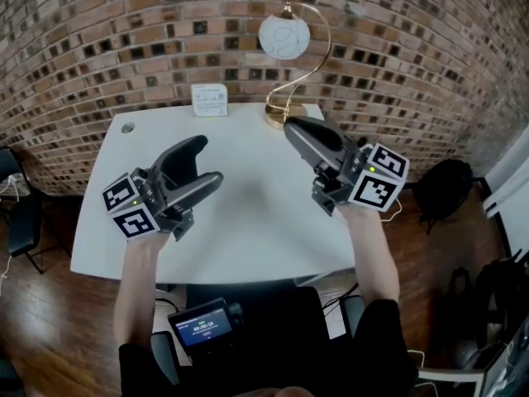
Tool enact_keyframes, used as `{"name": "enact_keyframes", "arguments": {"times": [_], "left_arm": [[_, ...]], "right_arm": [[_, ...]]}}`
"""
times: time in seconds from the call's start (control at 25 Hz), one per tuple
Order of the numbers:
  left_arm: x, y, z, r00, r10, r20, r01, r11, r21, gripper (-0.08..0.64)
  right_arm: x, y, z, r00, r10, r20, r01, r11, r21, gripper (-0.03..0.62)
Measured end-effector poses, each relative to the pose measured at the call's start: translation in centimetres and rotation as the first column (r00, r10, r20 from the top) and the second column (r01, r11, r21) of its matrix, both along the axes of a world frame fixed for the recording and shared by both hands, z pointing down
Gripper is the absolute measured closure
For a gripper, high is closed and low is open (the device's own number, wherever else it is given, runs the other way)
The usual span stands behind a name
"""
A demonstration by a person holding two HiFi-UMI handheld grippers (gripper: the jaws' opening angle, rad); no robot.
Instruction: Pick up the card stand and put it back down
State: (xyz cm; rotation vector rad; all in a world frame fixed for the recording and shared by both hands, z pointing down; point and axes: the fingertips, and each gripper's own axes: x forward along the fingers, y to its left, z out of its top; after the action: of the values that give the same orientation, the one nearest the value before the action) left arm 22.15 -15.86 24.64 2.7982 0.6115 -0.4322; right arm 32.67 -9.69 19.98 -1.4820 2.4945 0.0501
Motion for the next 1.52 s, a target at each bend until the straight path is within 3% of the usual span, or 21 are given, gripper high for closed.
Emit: {"name": "enact_keyframes", "arguments": {"times": [0.48,0.96,1.52], "left_arm": [[-2.9,6.1,-1.2,0.999,-0.014,-0.035,0.015,0.999,0.036,0.186],[-4.9,11.2,-1.9,0.994,-0.053,-0.093,0.062,0.994,0.088,0.186],[-4.2,13.5,-1.0,0.994,-0.073,-0.085,0.080,0.993,0.091,0.186]], "right_arm": [[-4.5,6.5,-1.2,0.999,-0.038,0.006,0.037,0.990,0.134,0.566],[-7.7,14.6,-1.6,0.999,-0.015,-0.040,0.027,0.949,0.315,0.574],[-7.4,18.0,-0.3,0.999,-0.026,-0.042,0.040,0.930,0.366,0.575]]}}
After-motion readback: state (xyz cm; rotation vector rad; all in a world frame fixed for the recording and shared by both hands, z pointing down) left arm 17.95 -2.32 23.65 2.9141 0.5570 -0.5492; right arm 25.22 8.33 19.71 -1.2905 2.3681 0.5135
